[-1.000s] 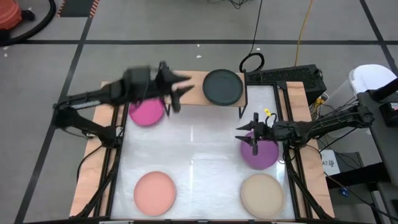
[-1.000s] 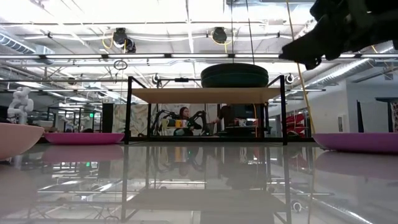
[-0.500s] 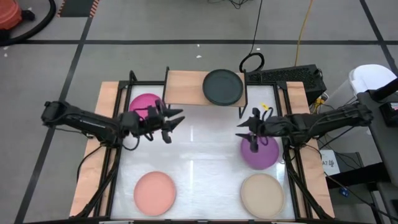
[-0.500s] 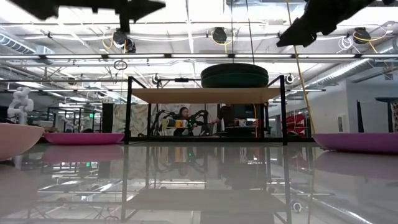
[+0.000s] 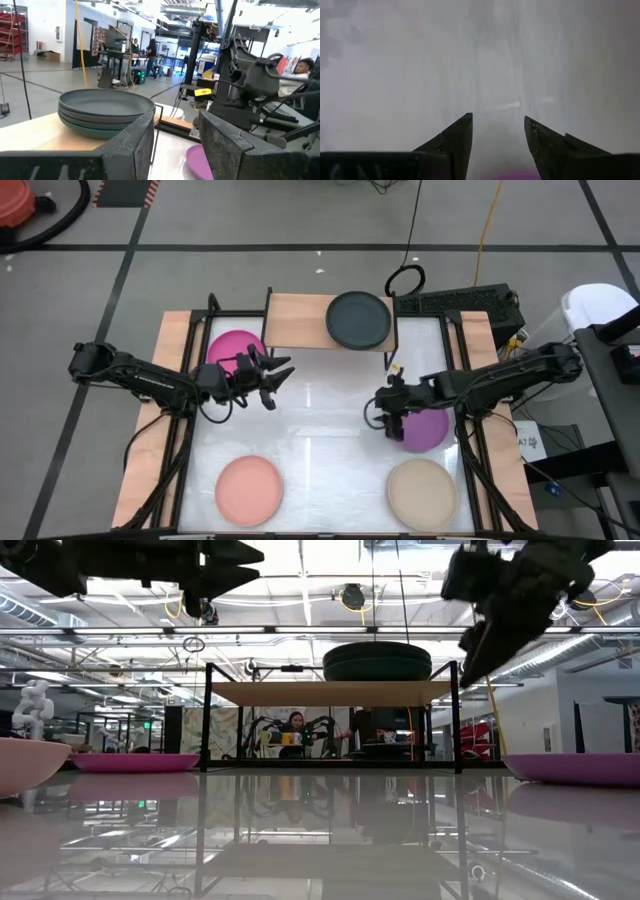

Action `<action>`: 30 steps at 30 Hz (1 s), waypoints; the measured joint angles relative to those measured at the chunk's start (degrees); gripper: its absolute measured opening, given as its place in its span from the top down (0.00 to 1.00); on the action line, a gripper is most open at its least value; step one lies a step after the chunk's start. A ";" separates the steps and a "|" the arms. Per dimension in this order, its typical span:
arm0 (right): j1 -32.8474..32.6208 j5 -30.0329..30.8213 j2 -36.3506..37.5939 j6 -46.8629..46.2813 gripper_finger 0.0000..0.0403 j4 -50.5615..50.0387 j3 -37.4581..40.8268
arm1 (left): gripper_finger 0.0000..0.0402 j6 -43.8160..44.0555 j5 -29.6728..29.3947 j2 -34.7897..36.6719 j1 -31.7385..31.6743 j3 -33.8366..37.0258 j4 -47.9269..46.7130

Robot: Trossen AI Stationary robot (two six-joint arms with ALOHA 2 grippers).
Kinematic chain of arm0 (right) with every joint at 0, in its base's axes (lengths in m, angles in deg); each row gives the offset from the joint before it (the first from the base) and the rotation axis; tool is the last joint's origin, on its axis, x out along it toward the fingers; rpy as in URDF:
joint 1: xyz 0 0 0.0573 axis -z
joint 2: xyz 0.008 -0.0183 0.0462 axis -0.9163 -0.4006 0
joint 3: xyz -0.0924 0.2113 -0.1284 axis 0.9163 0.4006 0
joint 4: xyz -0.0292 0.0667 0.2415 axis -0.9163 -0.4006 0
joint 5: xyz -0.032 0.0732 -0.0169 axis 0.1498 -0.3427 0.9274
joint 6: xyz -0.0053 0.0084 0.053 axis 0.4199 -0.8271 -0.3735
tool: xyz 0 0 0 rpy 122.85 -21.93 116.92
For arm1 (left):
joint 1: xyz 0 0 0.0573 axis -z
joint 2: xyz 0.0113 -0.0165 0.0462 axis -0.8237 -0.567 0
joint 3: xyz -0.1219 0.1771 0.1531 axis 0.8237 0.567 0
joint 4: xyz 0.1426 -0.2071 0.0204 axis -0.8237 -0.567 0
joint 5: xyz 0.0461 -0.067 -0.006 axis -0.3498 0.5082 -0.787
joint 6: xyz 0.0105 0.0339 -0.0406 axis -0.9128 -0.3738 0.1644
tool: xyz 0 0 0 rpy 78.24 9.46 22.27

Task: Place and stack plates onto a shelf
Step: Put the purple plate on the shelf

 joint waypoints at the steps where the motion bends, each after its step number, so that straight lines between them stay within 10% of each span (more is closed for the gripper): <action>1: -0.24 -0.03 -1.02 -0.88 0.60 -0.29 0.00 | 0.61 0.00 0.02 0.00 0.00 0.00 -0.37; 30: -4.26 0.50 -6.24 -22.26 0.60 -10.22 0.02 | 0.61 0.52 0.11 0.00 -0.02 0.00 -0.52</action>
